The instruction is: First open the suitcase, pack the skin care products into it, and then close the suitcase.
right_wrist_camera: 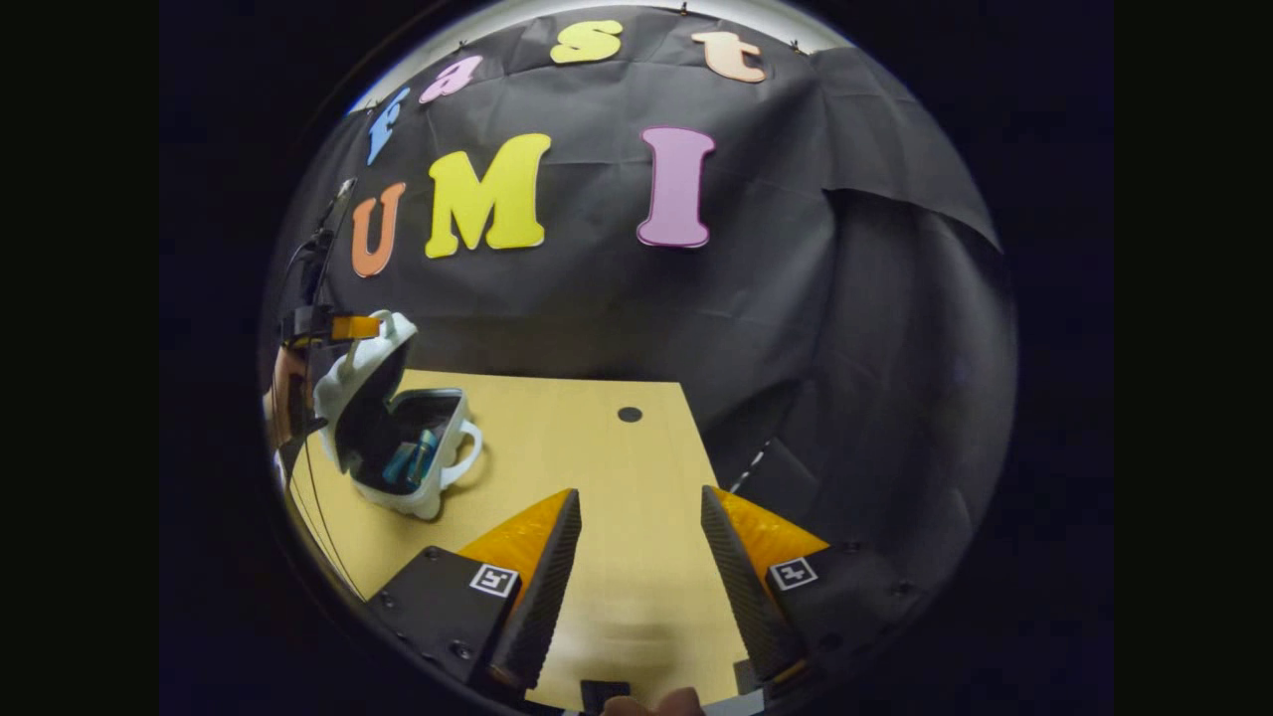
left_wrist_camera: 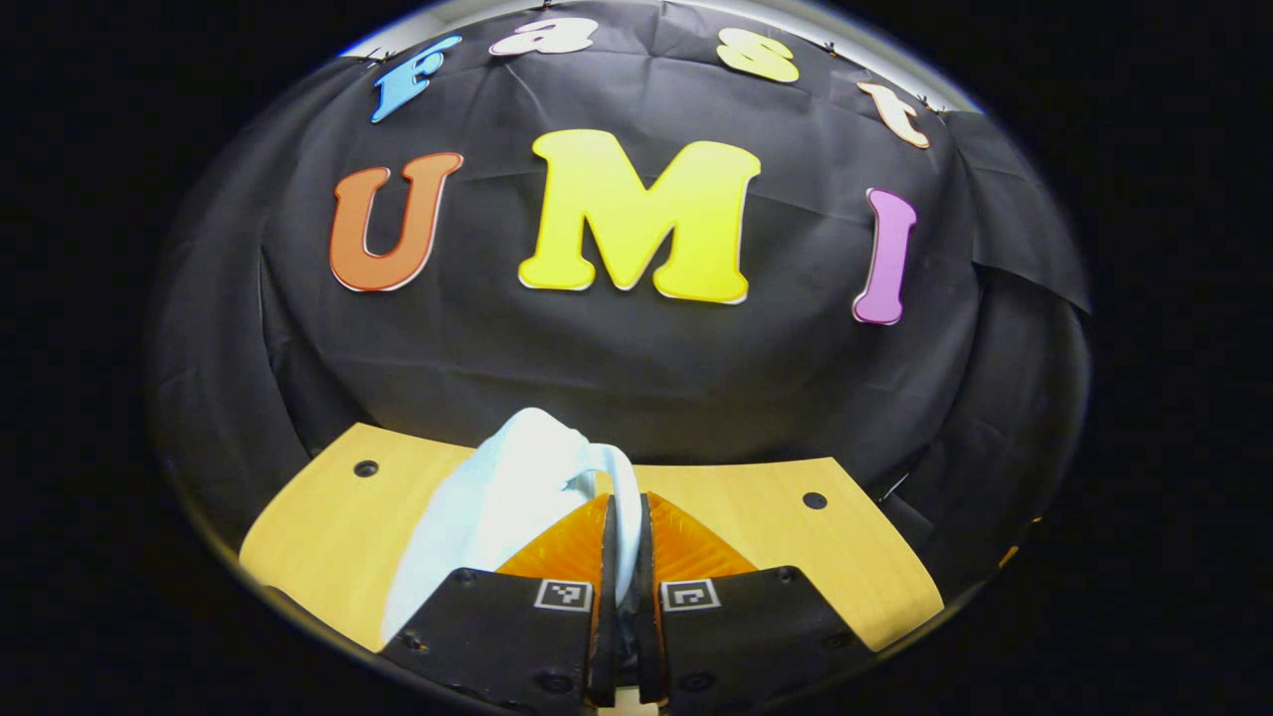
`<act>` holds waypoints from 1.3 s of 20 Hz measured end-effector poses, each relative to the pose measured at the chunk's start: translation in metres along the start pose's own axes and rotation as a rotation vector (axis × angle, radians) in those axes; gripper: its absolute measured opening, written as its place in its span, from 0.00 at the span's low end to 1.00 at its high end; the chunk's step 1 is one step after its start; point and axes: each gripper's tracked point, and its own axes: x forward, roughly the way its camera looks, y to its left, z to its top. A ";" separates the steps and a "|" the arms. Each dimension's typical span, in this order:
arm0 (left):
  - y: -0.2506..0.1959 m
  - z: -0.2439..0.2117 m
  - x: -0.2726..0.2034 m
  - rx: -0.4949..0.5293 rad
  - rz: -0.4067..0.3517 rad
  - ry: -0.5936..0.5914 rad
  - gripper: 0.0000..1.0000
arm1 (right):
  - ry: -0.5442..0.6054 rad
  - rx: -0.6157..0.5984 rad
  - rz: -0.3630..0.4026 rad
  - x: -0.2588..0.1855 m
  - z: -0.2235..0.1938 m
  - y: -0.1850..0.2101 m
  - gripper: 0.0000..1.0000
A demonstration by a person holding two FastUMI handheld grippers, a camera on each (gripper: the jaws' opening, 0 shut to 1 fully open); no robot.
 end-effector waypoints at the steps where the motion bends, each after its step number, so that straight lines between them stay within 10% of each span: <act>1: -0.014 -0.016 0.009 0.007 -0.017 0.014 0.11 | 0.010 -0.008 -0.016 -0.001 -0.005 -0.007 0.73; 14: -0.080 -0.153 0.086 0.018 -0.027 0.206 0.12 | 0.105 -0.053 -0.069 0.000 -0.037 -0.035 0.71; 18: -0.099 -0.166 0.090 0.049 -0.035 0.202 0.26 | 0.106 -0.038 -0.066 0.002 -0.038 -0.038 0.71; 19: -0.102 -0.166 0.090 0.080 -0.035 0.196 0.51 | 0.106 -0.035 -0.065 0.004 -0.039 -0.039 0.71; 20: -0.107 -0.170 0.091 0.101 -0.046 0.199 0.45 | 0.104 -0.031 -0.063 0.004 -0.039 -0.040 0.71; 22: -0.116 -0.178 0.083 0.119 -0.063 0.206 0.70 | 0.088 -0.021 -0.052 0.005 -0.035 -0.038 0.71; 26: -0.136 -0.151 0.038 0.083 -0.116 0.146 0.86 | 0.015 0.005 0.004 0.014 -0.010 -0.018 0.71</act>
